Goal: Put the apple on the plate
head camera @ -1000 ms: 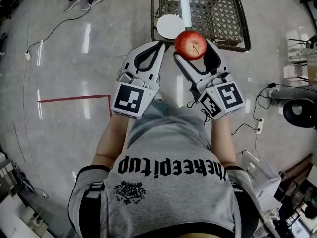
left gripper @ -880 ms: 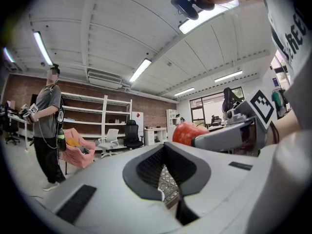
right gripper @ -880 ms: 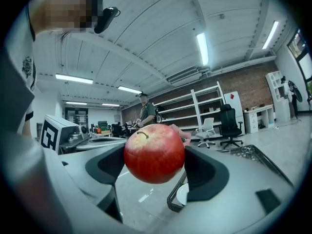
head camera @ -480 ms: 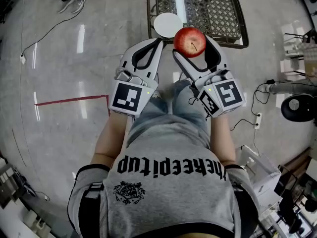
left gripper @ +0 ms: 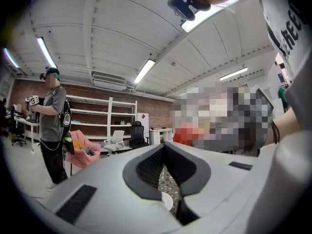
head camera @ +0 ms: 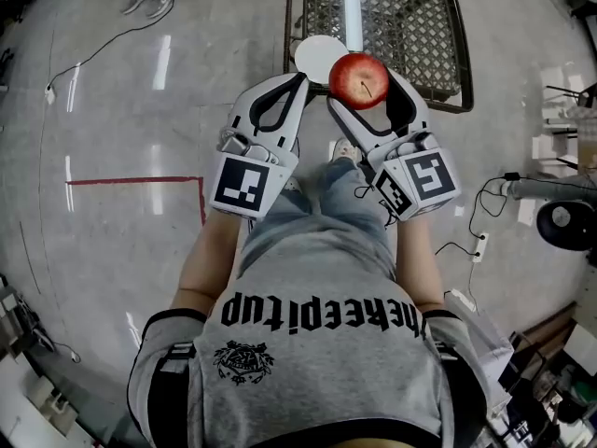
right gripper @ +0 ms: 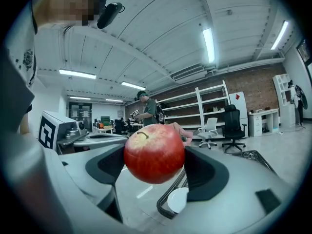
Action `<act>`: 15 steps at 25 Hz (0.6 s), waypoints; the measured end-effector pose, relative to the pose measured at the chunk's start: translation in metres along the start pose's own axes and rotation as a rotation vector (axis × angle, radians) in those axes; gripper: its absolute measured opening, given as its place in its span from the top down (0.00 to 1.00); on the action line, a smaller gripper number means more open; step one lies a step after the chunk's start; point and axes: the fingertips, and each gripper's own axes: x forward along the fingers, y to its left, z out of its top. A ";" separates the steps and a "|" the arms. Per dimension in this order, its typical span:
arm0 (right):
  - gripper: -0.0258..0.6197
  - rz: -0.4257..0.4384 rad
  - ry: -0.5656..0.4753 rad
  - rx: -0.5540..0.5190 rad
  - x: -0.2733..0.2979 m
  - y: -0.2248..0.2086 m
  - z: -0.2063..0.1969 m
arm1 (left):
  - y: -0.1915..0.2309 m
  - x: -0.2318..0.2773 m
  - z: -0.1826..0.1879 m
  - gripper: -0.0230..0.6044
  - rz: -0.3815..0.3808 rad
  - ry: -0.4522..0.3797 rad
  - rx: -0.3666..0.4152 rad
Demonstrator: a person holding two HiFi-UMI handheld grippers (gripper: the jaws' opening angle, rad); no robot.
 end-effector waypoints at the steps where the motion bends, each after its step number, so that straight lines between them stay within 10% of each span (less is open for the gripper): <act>1: 0.34 0.009 0.003 -0.001 0.002 -0.003 0.000 | 0.001 0.004 0.000 0.92 0.007 0.000 -0.001; 15: 0.34 0.141 0.043 -0.008 0.047 -0.058 0.009 | 0.022 0.061 0.007 0.92 0.132 0.023 -0.030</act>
